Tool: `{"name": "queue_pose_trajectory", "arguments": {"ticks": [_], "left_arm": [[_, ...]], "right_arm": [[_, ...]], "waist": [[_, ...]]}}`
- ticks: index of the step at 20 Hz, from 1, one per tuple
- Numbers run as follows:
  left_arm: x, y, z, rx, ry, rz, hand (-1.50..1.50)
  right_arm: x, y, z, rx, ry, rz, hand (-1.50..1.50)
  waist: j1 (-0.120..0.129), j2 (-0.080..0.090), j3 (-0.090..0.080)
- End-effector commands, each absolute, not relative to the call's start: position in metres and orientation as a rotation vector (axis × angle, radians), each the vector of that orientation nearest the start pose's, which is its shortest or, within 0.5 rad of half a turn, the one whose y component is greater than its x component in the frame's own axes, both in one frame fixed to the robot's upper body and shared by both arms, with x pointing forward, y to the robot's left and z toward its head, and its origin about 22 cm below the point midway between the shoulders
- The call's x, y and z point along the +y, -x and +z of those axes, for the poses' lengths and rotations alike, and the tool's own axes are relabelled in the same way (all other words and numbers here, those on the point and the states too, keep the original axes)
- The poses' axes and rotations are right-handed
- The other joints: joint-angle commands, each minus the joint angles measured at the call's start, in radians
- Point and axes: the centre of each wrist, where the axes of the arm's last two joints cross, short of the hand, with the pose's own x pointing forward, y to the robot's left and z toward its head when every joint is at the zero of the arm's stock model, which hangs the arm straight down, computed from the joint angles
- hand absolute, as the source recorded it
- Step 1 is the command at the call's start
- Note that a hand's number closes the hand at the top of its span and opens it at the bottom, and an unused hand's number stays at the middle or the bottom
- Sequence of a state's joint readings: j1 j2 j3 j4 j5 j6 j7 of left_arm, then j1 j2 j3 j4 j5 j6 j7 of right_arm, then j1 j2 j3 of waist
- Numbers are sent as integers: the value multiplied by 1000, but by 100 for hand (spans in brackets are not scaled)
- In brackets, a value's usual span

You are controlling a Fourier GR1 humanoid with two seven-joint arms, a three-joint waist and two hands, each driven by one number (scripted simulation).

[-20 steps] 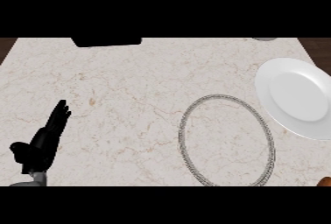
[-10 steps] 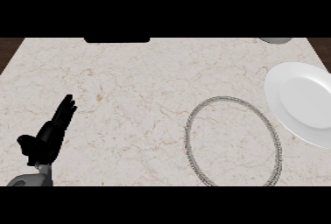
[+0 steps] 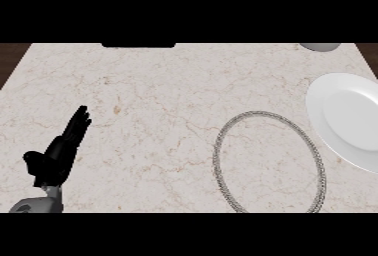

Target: Pick the tomato from the placemat and place it in the plate

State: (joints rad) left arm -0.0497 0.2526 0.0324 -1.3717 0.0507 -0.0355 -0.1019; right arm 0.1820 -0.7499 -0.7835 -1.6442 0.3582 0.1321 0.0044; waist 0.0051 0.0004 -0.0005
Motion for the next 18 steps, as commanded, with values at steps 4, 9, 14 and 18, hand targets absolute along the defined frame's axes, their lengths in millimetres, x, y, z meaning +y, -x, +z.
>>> {"name": "queue_pose_trajectory", "arguments": {"ticks": [4, 9, 14, 18], "left_arm": [[302, -271, -11, -1534, -134, -145, 0], [303, -250, -19, -1528, -134, -155, 0], [309, -254, -32, -1523, -144, -150, 0], [295, -251, -31, -1532, -141, -161, 0]], "right_arm": [[-485, -215, 161, -1318, 1276, 425, 150], [-466, -259, 176, -1325, 1237, 417, 150], [-454, -288, 127, -1326, 1192, 438, 150], [-443, -316, 124, -1366, 1167, 171, 150]], "waist": [[11, 4, 1], [9, 1, 0], [2, 2, 1], [11, 3, 1]]}}
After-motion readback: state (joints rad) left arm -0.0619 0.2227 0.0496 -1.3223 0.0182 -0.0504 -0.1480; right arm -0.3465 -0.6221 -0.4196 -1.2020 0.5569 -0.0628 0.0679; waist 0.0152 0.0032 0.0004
